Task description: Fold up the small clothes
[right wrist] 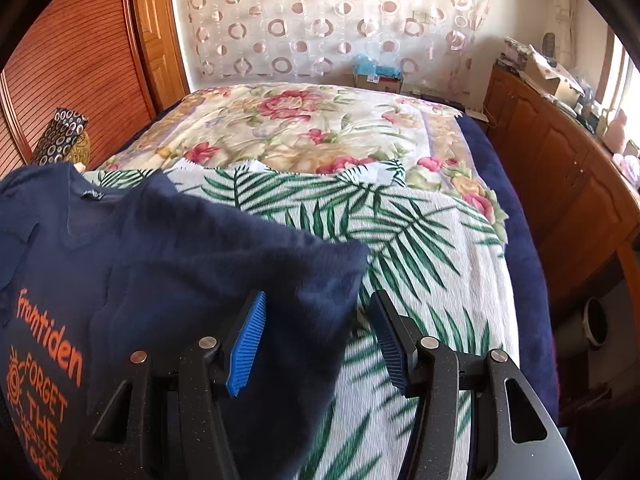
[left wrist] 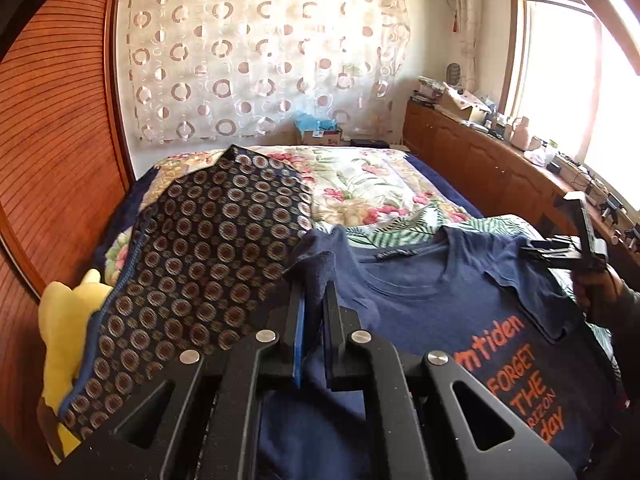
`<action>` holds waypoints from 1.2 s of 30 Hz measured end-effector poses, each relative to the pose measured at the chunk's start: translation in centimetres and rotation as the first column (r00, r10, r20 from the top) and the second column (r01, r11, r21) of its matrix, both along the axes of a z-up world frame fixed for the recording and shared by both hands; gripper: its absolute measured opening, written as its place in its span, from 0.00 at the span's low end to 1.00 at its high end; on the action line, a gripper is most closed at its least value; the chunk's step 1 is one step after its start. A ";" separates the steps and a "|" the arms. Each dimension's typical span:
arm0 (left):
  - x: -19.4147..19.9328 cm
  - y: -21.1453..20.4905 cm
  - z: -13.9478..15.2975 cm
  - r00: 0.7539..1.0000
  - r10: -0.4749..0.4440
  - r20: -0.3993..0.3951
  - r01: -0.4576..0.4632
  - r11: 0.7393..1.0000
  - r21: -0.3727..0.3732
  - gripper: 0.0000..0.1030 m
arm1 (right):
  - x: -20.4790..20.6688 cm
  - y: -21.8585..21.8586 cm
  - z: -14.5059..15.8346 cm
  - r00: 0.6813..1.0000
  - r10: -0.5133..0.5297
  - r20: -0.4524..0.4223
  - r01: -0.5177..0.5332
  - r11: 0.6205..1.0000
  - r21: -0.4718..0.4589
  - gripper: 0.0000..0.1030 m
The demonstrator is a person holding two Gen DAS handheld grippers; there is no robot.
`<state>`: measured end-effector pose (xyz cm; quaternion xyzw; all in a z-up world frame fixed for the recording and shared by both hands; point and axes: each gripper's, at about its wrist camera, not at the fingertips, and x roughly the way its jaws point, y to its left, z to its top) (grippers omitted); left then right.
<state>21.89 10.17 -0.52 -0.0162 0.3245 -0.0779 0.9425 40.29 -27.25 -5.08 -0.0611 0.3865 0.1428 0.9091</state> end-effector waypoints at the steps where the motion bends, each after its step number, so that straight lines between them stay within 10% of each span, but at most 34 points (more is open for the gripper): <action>1: -0.4 -0.2 0.1 1.000 -0.005 0.004 0.005 1.000 -0.002 0.08 | 0.1 0.2 0.0 1.000 0.010 0.004 -0.010 1.000 0.001 0.43; 4: -1.8 -0.9 0.3 1.000 -0.020 0.016 0.020 1.000 -0.012 0.08 | 0.0 0.4 0.0 0.998 0.057 -0.008 -0.057 0.997 0.050 0.08; 18: -10.2 -0.8 0.9 0.997 -0.010 0.080 0.015 0.998 -0.061 0.07 | -12.9 -0.9 5.0 0.964 0.108 0.244 -0.144 0.980 0.135 0.07; 36: -22.9 4.6 -0.2 0.983 0.151 0.108 -0.133 0.979 -0.154 0.07 | -31.6 -7.3 4.3 0.967 0.077 0.242 -0.118 0.980 0.159 0.07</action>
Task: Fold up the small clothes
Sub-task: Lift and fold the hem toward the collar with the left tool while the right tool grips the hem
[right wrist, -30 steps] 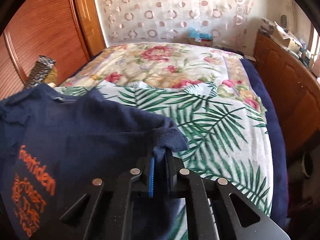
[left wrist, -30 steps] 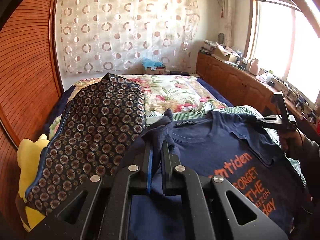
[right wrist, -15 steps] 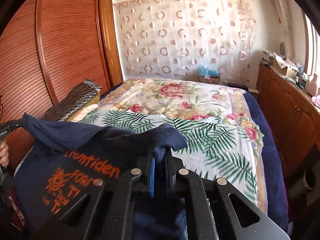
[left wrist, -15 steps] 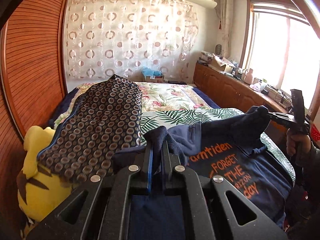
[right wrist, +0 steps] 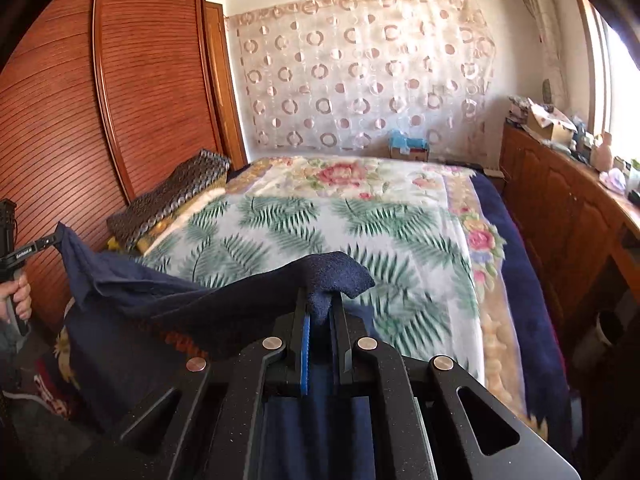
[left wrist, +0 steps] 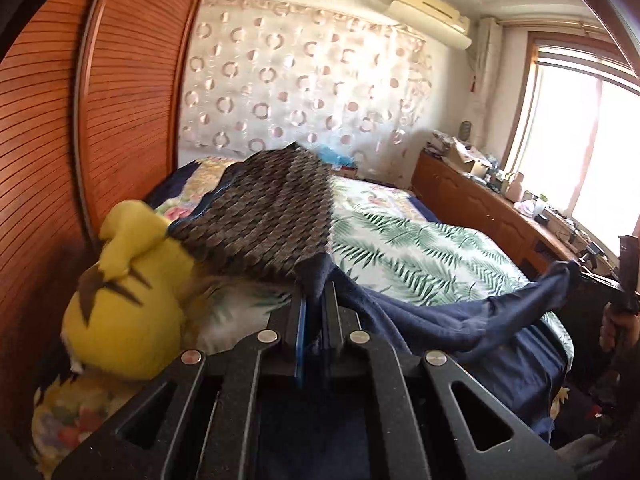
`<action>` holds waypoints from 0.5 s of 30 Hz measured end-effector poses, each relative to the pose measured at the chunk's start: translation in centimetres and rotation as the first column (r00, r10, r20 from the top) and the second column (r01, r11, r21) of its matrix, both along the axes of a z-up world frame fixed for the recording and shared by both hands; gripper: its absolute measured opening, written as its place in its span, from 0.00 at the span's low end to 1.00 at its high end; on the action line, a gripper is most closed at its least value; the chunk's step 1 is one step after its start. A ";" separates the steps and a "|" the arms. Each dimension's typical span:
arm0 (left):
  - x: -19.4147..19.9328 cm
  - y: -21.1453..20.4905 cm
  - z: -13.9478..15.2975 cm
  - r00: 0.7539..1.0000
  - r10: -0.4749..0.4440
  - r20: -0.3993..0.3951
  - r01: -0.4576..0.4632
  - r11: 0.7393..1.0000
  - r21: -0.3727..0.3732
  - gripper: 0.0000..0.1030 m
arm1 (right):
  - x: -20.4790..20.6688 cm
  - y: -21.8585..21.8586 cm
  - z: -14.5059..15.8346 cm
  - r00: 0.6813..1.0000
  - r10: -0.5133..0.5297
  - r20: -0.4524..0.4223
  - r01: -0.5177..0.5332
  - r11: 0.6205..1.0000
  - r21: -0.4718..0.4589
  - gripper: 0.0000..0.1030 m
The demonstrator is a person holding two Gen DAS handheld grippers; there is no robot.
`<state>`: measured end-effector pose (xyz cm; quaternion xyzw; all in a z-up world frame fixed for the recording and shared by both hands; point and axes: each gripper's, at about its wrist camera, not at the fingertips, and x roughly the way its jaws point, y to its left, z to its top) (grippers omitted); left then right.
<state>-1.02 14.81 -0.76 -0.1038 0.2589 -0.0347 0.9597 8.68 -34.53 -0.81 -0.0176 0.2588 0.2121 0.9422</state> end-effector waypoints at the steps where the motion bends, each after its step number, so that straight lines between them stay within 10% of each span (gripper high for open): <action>1: -0.5 0.2 -0.2 1.000 0.006 -0.007 -0.006 1.000 0.000 0.07 | -1.1 -0.7 0.1 1.000 0.000 -0.011 0.000 1.000 -0.001 0.07; 11: 0.0 -0.6 -4.1 0.989 0.007 -0.150 0.007 0.995 0.095 0.07 | -2.8 -0.9 -3.0 0.981 -0.006 -0.196 -0.005 0.998 -0.059 0.07; 15: -0.2 -0.3 -3.9 0.990 -0.009 -0.143 0.022 0.996 0.090 0.42 | -1.6 -0.1 -3.0 0.976 -0.027 -0.214 0.014 0.998 -0.064 0.24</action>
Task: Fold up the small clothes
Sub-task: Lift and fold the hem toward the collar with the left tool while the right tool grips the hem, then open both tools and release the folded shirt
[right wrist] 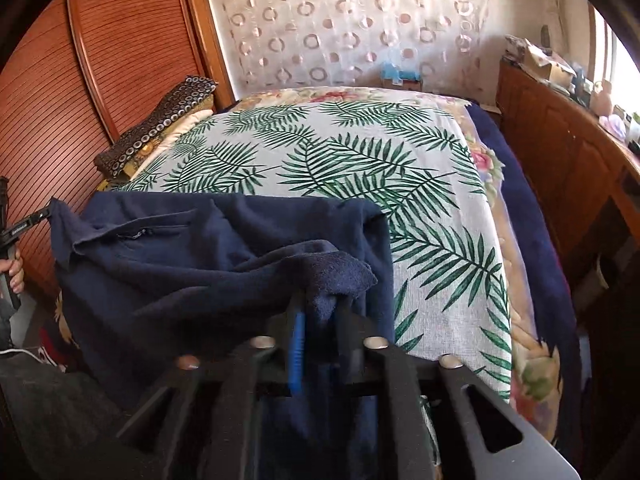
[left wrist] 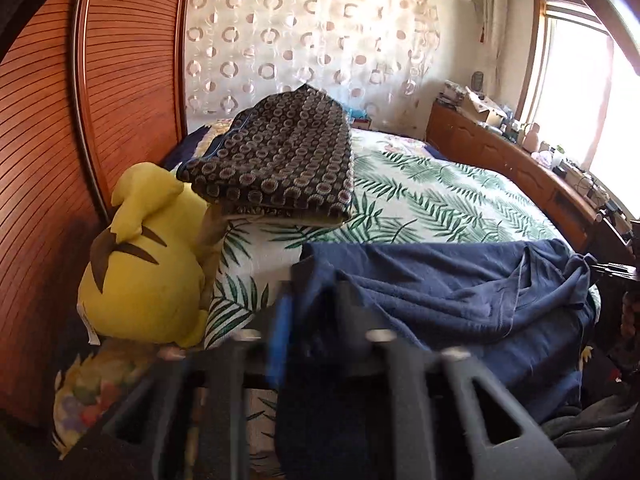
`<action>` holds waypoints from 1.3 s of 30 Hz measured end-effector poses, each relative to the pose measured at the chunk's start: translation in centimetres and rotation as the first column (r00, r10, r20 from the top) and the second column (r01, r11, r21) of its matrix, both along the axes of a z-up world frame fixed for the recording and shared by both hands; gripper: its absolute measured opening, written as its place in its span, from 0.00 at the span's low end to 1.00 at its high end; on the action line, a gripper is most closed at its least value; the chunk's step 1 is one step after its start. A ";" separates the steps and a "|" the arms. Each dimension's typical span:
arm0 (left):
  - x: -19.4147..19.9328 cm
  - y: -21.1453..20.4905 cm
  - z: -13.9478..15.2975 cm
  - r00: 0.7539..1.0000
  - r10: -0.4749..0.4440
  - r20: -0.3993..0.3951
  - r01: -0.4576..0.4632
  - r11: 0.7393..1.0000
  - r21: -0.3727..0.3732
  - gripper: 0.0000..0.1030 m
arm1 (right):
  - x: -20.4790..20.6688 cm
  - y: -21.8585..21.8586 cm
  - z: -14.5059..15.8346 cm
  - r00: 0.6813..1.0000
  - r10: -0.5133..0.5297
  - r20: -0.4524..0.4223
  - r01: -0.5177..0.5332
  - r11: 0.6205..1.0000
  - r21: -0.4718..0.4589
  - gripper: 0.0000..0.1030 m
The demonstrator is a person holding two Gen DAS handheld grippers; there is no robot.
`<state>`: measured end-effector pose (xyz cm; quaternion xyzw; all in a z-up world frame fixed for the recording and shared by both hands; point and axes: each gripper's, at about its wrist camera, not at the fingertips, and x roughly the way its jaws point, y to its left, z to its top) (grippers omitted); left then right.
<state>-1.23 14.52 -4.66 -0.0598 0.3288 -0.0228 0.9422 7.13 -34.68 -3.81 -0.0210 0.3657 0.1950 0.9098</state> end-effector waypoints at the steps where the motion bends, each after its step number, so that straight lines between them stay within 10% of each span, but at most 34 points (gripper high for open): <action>1: 0.0 0.1 0.3 1.000 -0.001 0.010 0.001 1.000 -0.002 0.45 | 0.0 0.0 0.3 1.000 -0.009 0.004 0.009 1.000 -0.007 0.28; 5: 0.1 0.3 1.3 1.000 -0.015 0.021 0.015 1.000 0.001 0.75 | -0.1 -0.2 1.7 0.999 -0.014 0.039 0.015 1.000 -0.017 0.36; 15: 3.8 0.9 2.2 1.000 -0.009 0.004 0.009 0.999 0.048 0.76 | 0.5 -1.0 4.0 0.989 -0.048 0.139 0.055 0.997 -0.047 0.56; 39: 9.9 0.1 -4.3 0.979 -0.041 -0.200 0.044 0.999 0.015 0.76 | 8.5 2.1 -1.5 0.998 -0.002 -0.070 -0.003 0.998 -0.071 0.57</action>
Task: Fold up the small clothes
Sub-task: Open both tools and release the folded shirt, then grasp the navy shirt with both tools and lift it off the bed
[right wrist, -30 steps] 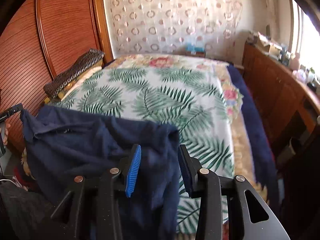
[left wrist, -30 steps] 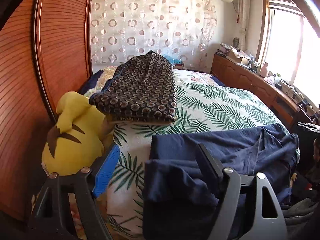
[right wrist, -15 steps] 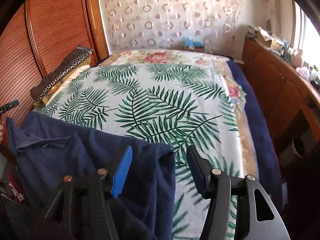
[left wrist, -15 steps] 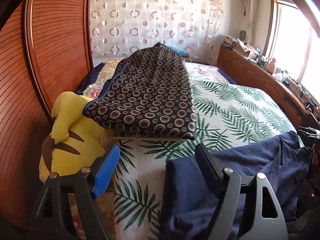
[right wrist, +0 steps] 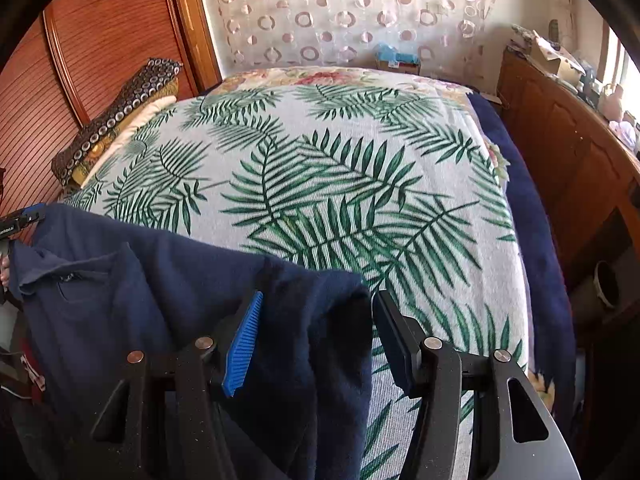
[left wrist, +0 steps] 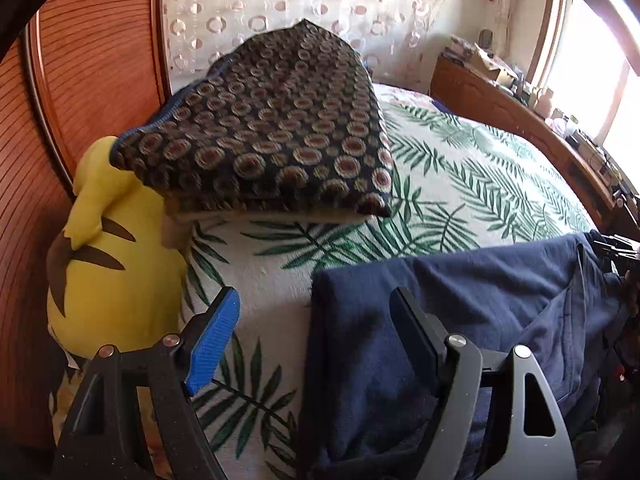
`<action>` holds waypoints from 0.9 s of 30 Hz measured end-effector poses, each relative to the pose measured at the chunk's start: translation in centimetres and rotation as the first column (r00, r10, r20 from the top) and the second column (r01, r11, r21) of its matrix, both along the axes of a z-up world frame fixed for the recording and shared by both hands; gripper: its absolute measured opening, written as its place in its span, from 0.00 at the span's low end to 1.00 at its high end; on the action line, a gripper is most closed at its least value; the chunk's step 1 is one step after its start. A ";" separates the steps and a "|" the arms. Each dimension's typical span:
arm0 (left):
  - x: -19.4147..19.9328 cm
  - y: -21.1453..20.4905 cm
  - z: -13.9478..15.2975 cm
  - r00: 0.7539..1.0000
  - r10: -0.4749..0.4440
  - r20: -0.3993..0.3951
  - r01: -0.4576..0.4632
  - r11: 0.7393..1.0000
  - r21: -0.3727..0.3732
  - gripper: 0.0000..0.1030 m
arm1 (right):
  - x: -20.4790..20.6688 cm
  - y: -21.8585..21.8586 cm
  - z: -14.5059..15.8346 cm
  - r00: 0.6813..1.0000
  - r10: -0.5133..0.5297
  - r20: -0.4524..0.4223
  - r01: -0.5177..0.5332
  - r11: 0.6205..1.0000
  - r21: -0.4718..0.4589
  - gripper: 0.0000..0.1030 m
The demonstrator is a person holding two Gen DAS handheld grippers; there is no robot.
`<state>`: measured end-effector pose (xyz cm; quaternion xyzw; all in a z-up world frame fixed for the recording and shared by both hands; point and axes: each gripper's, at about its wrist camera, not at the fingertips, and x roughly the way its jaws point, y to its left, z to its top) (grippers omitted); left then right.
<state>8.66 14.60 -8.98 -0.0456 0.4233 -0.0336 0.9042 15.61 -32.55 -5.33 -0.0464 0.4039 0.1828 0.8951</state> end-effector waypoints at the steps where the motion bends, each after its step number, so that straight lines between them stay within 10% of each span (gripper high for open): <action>1: 0.1 -0.2 -0.2 1.000 0.003 -0.007 -0.003 1.000 0.000 0.76 | 0.0 0.1 -0.1 1.000 0.002 0.008 -0.002 1.000 -0.008 0.57; 10: 0.7 -1.9 -0.7 0.996 -0.075 -0.046 0.076 0.997 0.028 0.40 | 0.3 1.2 -0.2 0.999 0.036 0.000 -0.036 0.997 -0.061 0.50; 15: 0.7 -2.6 -0.5 0.992 -0.111 -0.058 0.113 0.993 0.036 0.16 | 0.3 1.9 -0.3 0.997 0.078 0.000 -0.077 0.995 -0.065 0.29; 27: -4.1 -4.2 6.9 0.976 -0.166 0.142 0.167 0.986 0.001 0.11 | -4.0 0.1 3.6 0.983 0.107 0.151 -0.116 0.992 0.051 0.11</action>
